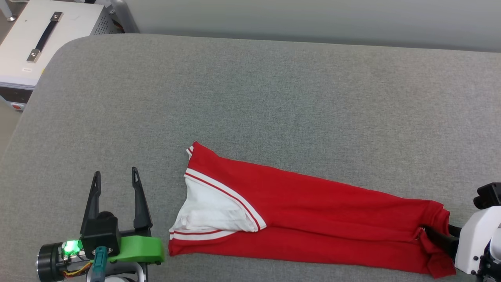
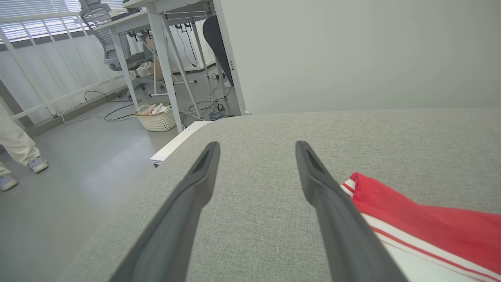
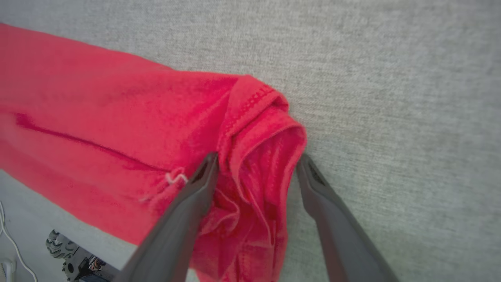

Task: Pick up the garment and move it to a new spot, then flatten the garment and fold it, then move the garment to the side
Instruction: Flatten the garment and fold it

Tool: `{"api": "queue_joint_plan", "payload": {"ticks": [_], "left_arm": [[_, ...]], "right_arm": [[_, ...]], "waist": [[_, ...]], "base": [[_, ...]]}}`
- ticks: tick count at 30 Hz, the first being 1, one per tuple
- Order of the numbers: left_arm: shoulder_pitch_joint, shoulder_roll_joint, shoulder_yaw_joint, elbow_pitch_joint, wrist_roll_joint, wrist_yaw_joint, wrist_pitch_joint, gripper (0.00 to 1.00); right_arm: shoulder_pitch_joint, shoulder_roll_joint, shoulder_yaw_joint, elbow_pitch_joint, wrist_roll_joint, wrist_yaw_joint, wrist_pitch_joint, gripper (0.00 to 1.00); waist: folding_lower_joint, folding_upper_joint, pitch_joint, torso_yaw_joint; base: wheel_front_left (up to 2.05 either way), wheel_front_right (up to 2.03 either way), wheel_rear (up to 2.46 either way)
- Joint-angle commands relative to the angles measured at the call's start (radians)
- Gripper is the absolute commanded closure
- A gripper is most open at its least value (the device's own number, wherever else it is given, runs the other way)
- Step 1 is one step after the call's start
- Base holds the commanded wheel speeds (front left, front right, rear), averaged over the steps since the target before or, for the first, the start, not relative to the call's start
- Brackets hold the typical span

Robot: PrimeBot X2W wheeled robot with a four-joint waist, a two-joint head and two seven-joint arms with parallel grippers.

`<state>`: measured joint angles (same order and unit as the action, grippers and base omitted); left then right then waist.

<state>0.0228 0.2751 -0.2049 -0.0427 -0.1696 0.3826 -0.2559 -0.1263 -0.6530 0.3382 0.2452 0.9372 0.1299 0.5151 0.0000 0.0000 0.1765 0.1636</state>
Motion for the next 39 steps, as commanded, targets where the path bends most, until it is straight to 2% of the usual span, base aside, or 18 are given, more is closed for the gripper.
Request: {"api": "queue_joint_plan", "payload": {"ticks": [1,10,11,13,23,24,33,39], "left_arm": [[0.017,-0.017,0.013,-0.007,0.019,-0.011,-0.006,0.00],[0.046,-0.092,0.054,0.004,0.099,-0.089,-0.006,0.00],[0.046,-0.097,0.057,0.004,0.106,-0.095,-0.006,0.00],[0.048,-0.104,0.061,0.000,0.118,-0.106,-0.006,0.00],[0.087,-0.114,0.080,-0.020,0.155,-0.137,-0.006,0.00],[0.092,-0.112,0.076,-0.021,0.161,-0.142,-0.006,0.00],[0.103,-0.108,0.070,-0.024,0.158,-0.164,-0.006,0.00],[0.112,-0.102,0.075,-0.021,0.152,-0.184,-0.006,0.00]], "right_arm": [[0.009,0.036,0.035,0.004,0.015,0.001,-0.002,0.00],[-0.001,0.030,0.099,-0.015,0.049,0.001,-0.043,0.00],[-0.004,0.028,0.105,-0.018,0.048,0.001,-0.053,0.21],[-0.008,0.025,0.115,-0.017,0.048,0.001,-0.069,1.00],[-0.019,-0.029,0.078,0.026,0.060,0.001,-0.145,1.00],[-0.019,-0.054,0.054,0.042,0.066,0.001,-0.149,1.00],[-0.002,-0.127,-0.034,0.133,0.044,0.001,-0.152,1.00],[0.030,-0.134,-0.067,0.080,0.062,0.001,-0.133,1.00]], "waist": [[0.0000,0.0000,0.004,0.003],[0.0000,0.0000,0.005,0.002],[0.0000,0.0000,0.005,0.002],[0.0000,0.0000,0.003,0.001],[0.0000,0.0000,-0.026,-0.011],[0.0000,0.0000,-0.034,-0.014],[0.0000,0.0000,-0.065,-0.017],[0.0000,0.0000,-0.088,-0.027]], "base": [[0.00,0.00,0.00],[0.00,0.00,0.00],[0.00,0.00,0.00],[0.00,0.00,0.00],[0.00,0.00,0.00],[0.00,0.00,0.00],[0.00,0.00,0.00],[0.00,0.00,0.00]]}}
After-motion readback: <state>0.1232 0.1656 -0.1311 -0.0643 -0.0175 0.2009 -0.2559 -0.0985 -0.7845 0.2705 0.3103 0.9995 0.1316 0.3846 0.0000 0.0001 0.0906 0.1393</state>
